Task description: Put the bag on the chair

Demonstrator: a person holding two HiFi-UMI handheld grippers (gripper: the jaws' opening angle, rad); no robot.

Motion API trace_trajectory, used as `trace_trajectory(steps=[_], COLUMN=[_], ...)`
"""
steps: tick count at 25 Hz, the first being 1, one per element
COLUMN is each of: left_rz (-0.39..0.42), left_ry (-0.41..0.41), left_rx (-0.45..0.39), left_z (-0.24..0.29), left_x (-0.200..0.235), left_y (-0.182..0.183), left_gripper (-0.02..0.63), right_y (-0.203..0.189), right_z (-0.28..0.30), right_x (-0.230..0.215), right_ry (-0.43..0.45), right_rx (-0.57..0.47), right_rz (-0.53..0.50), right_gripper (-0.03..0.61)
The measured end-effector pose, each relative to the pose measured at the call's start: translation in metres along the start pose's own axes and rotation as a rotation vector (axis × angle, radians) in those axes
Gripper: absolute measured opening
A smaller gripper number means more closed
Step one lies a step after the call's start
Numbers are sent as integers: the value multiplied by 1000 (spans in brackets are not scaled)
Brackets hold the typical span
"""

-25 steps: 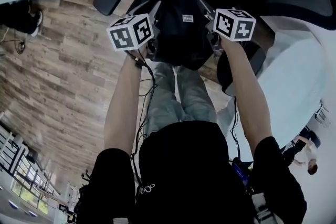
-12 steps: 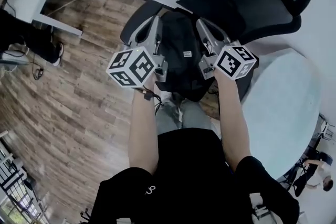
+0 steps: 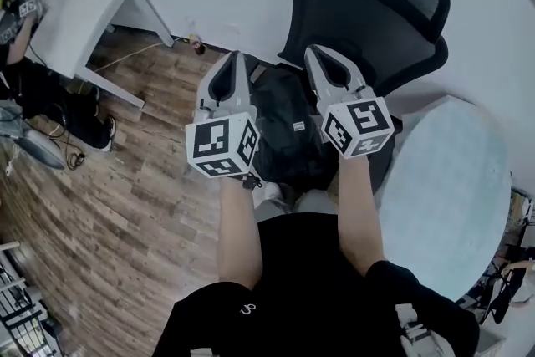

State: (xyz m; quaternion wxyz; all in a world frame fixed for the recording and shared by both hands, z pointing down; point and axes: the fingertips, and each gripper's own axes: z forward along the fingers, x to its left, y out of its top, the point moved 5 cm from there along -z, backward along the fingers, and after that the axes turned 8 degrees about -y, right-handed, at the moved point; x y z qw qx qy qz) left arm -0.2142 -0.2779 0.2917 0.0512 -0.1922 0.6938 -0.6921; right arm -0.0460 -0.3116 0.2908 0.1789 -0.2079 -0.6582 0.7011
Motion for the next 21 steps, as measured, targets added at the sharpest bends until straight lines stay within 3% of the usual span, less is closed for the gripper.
trace_trajectory(steps=[21], left_rz=[3], left_ry=[-26], left_rx=[20], left_z=[20], left_x=[-15], left_y=[-19], left_gripper=[3], right_y=[-9], right_z=[-13], right_x=[-31], right_ry=[-88], right_rx=[35], right_rz=[-42], right_gripper=[8])
